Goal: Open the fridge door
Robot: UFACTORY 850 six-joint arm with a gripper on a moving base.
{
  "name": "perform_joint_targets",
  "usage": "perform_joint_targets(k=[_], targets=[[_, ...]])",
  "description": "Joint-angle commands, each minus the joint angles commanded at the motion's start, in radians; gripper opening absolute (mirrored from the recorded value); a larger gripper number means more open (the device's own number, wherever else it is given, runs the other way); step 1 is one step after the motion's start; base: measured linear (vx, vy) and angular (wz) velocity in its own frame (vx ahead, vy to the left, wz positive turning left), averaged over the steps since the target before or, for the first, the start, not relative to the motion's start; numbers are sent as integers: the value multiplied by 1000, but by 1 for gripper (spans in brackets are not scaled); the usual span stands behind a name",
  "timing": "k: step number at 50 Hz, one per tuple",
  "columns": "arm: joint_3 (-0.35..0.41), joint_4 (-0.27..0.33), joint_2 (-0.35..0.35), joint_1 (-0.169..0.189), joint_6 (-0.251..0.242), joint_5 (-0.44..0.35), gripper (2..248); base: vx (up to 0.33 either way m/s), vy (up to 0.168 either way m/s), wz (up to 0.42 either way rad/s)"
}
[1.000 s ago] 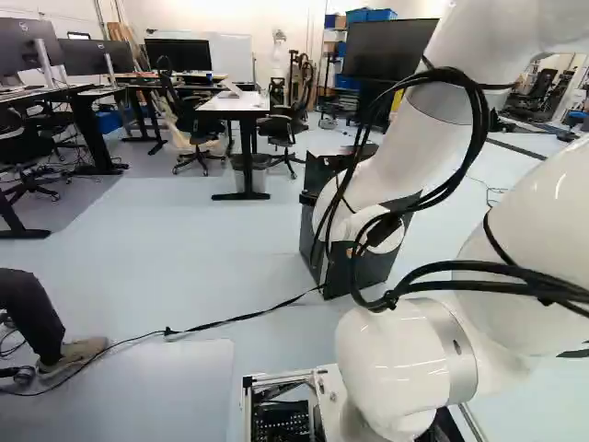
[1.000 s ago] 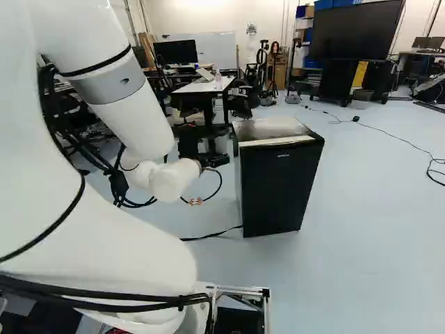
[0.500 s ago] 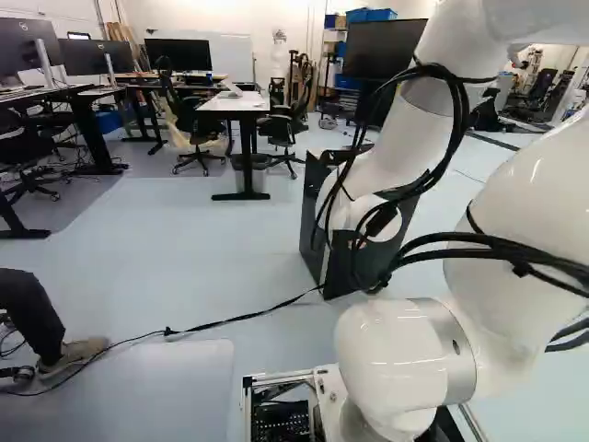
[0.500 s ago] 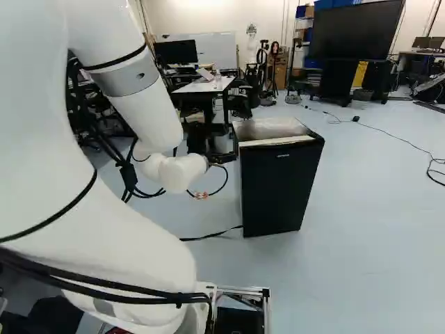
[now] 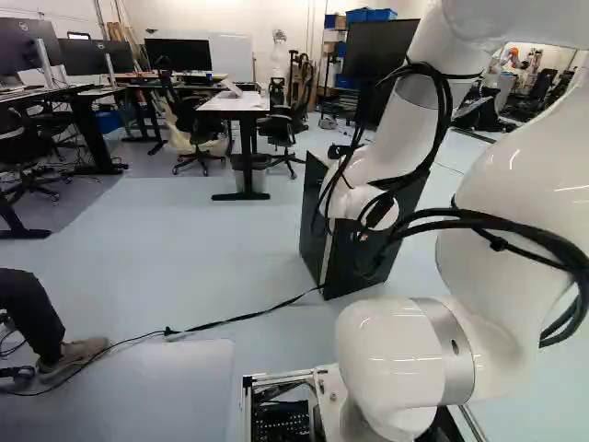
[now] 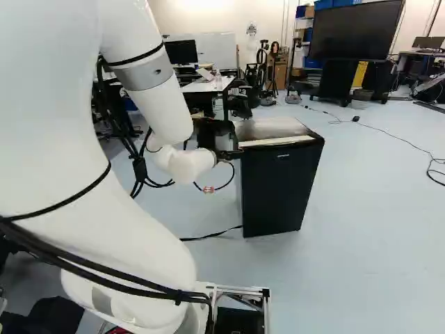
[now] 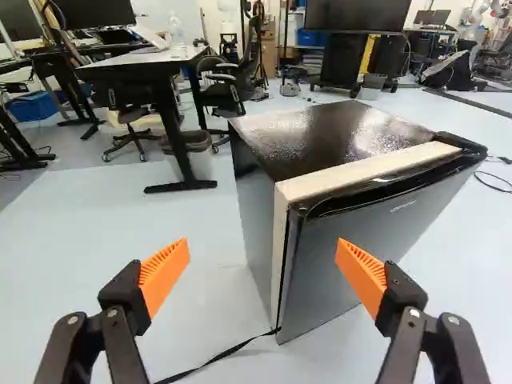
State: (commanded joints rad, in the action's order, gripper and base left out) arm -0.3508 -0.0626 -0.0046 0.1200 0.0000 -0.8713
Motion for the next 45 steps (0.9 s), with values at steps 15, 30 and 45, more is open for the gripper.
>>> perform_joint_targets(k=[15, 30, 45], targets=[[-37, -49, -36, 4, 0, 20, 247, 0, 0, 0], [-42, -106, -41, -13, 0, 37, 247, 0, 0, 0], [-33, -171, -32, -57, 0, 38, 247, 0, 0, 0]])
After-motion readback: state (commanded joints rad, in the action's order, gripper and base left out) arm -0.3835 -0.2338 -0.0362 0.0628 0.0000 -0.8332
